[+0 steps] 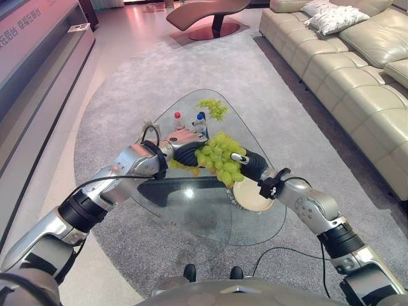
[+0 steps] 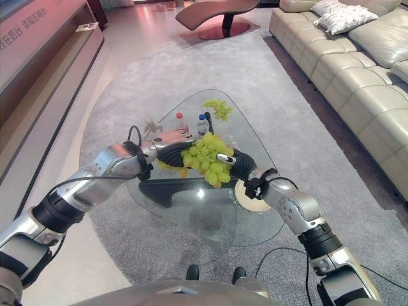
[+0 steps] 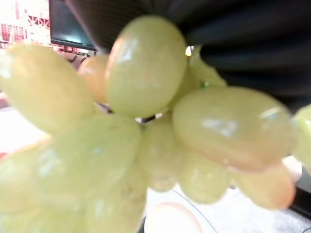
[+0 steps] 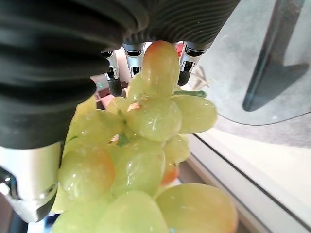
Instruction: Pick up fruits into the plate
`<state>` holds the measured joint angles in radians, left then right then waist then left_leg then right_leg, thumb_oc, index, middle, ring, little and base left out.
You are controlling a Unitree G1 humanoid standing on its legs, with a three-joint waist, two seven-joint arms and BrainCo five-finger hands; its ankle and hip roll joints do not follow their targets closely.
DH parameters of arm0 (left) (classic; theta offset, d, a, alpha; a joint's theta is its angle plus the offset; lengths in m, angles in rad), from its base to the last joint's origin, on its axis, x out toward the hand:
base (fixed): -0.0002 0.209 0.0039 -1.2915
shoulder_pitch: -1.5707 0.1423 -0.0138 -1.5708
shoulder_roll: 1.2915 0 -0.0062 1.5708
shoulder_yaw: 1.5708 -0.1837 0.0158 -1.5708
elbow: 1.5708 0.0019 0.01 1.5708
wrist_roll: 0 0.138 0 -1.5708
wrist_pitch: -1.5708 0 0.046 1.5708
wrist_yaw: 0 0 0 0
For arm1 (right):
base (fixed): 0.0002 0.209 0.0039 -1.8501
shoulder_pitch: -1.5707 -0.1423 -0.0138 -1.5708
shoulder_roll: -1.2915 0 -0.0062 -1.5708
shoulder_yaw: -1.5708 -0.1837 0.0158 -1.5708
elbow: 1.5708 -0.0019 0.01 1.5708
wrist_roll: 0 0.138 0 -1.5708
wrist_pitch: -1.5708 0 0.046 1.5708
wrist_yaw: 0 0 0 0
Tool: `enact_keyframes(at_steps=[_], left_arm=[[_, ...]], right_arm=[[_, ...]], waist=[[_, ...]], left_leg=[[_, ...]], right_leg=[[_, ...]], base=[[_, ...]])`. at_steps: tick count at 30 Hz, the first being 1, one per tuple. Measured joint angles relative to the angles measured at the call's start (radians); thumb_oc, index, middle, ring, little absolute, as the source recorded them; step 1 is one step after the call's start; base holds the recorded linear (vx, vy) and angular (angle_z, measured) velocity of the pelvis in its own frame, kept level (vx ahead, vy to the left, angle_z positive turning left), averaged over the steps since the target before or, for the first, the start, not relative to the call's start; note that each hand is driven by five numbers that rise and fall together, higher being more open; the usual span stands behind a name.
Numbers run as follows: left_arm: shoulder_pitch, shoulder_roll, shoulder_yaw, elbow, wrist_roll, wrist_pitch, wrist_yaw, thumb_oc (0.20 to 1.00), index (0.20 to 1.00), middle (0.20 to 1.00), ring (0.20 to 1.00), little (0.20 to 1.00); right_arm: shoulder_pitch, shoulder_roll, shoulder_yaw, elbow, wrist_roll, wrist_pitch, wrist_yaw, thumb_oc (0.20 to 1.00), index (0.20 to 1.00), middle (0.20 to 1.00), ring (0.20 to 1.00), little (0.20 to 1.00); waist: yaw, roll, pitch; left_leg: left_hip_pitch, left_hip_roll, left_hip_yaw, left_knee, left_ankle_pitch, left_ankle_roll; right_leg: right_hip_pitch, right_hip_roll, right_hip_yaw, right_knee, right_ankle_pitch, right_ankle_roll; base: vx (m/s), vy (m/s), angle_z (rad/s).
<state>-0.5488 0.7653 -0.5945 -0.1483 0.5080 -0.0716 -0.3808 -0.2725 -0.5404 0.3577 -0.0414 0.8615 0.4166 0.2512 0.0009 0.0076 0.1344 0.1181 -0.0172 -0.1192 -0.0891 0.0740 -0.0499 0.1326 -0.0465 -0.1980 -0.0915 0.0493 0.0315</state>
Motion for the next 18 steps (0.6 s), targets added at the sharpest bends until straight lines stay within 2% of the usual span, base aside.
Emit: enact_keyframes(at_steps=[11,12,18], left_arm=[[-0.001,0.034,0.001,-0.041,0.003,0.001,-0.028,0.200,0.200,0.200,0.200,0.200],[-0.001,0.034,0.001,-0.041,0.004,0.001,-0.032,0.200,0.200,0.200,0.200,0.200],[-0.001,0.048,0.001,-0.041,0.006,0.002,-0.049,0.200,0.200,0.200,0.200,0.200]], right_arm=[[-0.016,-0.027,0.015,-0.041,-0.022,0.069,0.041,1.000,1.000,1.000,1.000,1.000],[-0.019,-0.028,0.015,-0.041,-0.028,0.069,0.042,0.200,0.200,0.200,0.200,0.200],[-0.027,-0.033,0.032,-0.043,-0.049,0.069,0.060,0.200,0.200,0.200,0.200,0.200]], waist=[[0.001,0.000,0.000],[0.002,0.000,0.000],[0.008,0.000,0.000]], left_leg=[[0.001,0.000,0.002,0.000,0.000,0.000],[0.001,0.000,0.003,0.000,0.000,0.000],[0.007,0.000,0.005,0.000,0.000,0.000]], right_leg=[[0.000,0.000,0.002,0.000,0.000,0.000],[0.000,0.000,0.002,0.000,0.000,0.000],[0.002,0.001,0.004,0.000,0.000,0.000]], base=[[0.00,0.000,0.00],[0.00,0.000,0.00],[0.00,0.000,0.00]])
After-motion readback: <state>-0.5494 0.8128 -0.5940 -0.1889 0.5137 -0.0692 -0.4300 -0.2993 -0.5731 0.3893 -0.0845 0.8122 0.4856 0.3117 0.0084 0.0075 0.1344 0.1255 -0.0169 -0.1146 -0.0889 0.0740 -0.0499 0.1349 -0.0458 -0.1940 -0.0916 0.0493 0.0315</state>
